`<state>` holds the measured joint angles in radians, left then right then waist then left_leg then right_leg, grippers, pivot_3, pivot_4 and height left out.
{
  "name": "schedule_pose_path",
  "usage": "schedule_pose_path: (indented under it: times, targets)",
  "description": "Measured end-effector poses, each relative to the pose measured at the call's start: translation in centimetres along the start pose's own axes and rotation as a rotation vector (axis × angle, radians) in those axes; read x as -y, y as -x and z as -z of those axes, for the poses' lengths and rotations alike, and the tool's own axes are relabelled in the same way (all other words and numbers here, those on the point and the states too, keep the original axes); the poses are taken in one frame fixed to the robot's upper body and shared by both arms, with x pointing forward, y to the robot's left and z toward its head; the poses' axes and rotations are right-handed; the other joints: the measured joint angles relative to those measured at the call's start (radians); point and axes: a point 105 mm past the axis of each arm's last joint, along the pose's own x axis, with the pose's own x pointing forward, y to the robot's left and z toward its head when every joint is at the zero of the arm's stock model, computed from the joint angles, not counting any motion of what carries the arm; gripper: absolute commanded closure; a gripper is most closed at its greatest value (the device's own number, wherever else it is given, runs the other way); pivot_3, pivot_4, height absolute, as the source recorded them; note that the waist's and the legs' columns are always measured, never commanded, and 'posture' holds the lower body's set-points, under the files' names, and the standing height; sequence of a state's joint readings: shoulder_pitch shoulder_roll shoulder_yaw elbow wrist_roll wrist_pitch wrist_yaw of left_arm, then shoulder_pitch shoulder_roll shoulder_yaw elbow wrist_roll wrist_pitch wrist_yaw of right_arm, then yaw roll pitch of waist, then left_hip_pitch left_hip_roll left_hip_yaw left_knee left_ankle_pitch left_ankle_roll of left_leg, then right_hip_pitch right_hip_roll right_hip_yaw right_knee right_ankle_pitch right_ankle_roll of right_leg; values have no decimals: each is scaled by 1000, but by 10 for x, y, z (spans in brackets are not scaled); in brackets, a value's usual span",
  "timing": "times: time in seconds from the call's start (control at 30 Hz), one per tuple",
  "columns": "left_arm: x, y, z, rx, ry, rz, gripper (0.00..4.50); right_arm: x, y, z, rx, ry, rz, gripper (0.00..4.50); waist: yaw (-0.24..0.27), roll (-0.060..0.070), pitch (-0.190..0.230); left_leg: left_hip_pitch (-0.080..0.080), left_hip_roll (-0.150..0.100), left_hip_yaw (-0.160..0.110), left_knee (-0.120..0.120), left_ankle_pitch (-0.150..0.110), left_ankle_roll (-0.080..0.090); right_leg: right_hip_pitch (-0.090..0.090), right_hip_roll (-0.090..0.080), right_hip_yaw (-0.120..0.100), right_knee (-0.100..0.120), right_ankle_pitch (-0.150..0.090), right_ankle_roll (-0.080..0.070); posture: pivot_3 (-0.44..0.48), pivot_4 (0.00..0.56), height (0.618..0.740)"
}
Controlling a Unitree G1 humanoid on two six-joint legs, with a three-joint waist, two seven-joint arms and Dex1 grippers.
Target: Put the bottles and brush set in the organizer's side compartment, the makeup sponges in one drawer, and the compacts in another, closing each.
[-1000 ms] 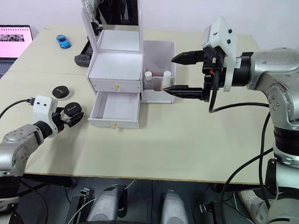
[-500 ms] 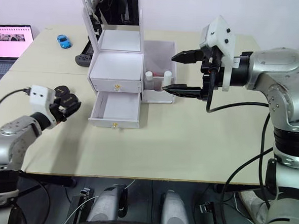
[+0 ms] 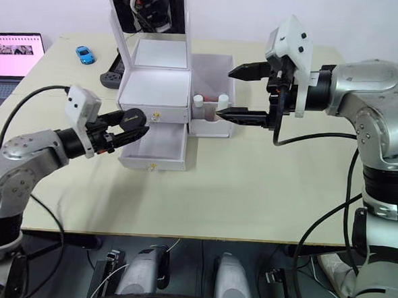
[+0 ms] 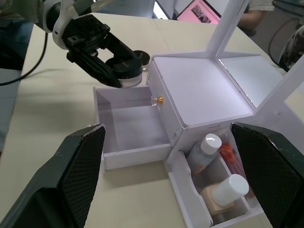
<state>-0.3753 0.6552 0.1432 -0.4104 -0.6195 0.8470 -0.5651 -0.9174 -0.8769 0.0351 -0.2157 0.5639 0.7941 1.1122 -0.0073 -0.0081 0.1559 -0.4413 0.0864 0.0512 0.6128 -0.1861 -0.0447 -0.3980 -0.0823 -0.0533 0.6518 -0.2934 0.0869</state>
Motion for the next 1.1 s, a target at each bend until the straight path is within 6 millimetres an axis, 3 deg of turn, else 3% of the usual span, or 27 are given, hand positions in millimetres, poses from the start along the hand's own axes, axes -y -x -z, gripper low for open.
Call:
schedule_pose_path:
  times: [0.23,0.53,0.6,0.67,0.93,1.1]
  targets:
    - [-6,-16,38,-150,8,-18,1840,-1,2,0,-11,6,22,0,0,0,0,0,0,0,0,0,0,0,0,0,0,0,0,0,150,740]
    - [-12,-17,44,-170,6,-35,1840,-2,4,3,-21,-12,35,0,0,0,0,0,0,0,0,0,0,0,0,0,0,0,0,0,150,740]
    - [-11,-17,45,-179,9,-31,802,-3,4,1,-17,-9,33,0,0,0,0,0,0,0,0,0,0,0,0,0,0,0,0,0,150,740]
    - [-12,-16,46,-186,6,-30,41,-3,4,1,-15,-8,32,0,0,0,0,0,0,0,0,0,0,0,0,0,0,0,0,0,150,740]
    - [-19,-1,39,-179,16,-68,41,2,5,3,-10,-7,34,0,-2,0,0,0,0,0,0,0,0,0,0,0,0,0,0,0,150,740]
    - [-24,30,36,-152,29,-102,41,6,13,10,23,-1,22,0,-3,0,0,0,0,0,0,0,0,0,0,0,0,0,0,0,150,740]
